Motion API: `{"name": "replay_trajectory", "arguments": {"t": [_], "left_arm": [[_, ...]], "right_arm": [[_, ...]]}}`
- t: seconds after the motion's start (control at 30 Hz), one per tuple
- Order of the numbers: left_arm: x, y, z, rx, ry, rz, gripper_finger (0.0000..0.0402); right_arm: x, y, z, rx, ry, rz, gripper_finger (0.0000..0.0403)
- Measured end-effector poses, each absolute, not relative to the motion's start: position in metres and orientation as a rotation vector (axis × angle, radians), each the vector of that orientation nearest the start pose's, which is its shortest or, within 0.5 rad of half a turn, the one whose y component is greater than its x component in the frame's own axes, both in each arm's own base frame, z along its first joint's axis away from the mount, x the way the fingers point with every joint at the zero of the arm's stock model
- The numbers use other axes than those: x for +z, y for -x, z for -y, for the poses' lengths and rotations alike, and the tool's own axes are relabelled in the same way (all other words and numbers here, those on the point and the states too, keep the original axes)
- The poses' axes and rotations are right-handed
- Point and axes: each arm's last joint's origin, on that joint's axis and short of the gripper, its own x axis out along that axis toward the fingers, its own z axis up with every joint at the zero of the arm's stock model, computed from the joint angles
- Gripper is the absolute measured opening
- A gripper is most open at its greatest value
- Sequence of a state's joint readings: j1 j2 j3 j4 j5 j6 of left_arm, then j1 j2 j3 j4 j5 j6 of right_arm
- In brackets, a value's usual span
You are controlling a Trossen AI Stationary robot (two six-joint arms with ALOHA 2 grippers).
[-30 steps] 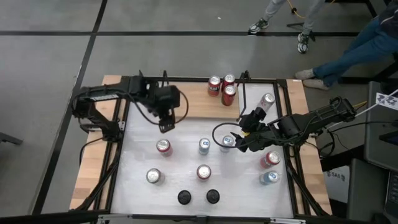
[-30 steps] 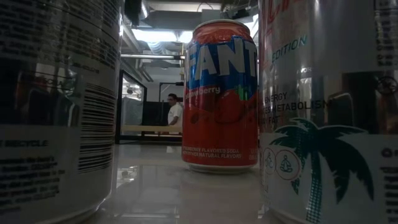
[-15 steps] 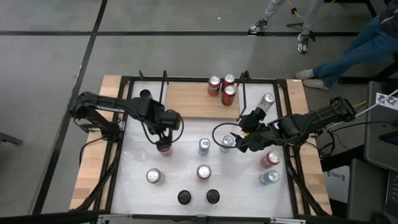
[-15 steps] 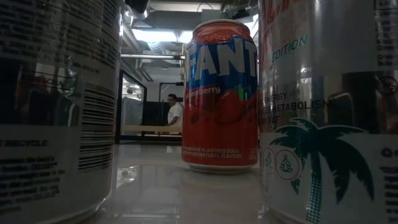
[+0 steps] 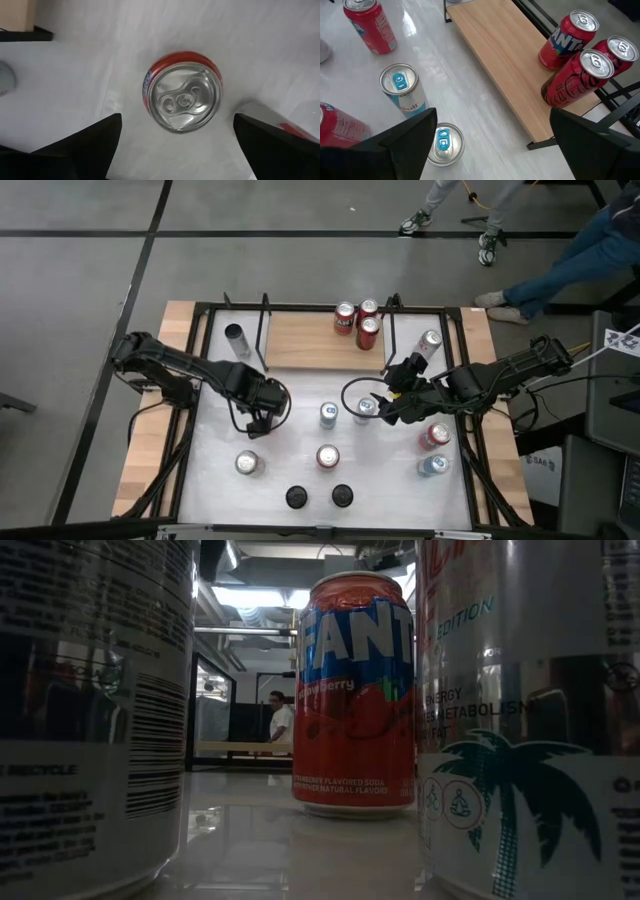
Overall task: Place canned beverage on shelf
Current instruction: Put the pink soda can on the shelf aligned with other pink soda can
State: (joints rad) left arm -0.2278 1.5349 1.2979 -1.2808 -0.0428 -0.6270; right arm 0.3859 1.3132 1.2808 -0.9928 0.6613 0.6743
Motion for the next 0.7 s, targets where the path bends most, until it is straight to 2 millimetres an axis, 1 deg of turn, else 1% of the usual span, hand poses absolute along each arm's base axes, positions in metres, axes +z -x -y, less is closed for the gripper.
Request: {"name": "replay_trajectory", "arguments": {"t": [0.23, 0.43, 0.7], "left_arm": [[0.254, -0.258, 0.062, 0.351, 0.246, -1.481, 0.0377], [0.240, -0.261, 0.062, 0.340, 0.256, -1.439, 0.0377], [0.233, -0.260, 0.062, 0.338, 0.252, -1.441, 0.0377]], "right_arm": [[0.333, -0.235, -0.076, -0.525, -0.112, -0.749, 0.0376], [0.333, -0.235, -0.076, -0.525, -0.112, -0.749, 0.0376], [0.333, -0.235, -0.076, -0.525, -0.112, -0.749, 0.0376]]}}
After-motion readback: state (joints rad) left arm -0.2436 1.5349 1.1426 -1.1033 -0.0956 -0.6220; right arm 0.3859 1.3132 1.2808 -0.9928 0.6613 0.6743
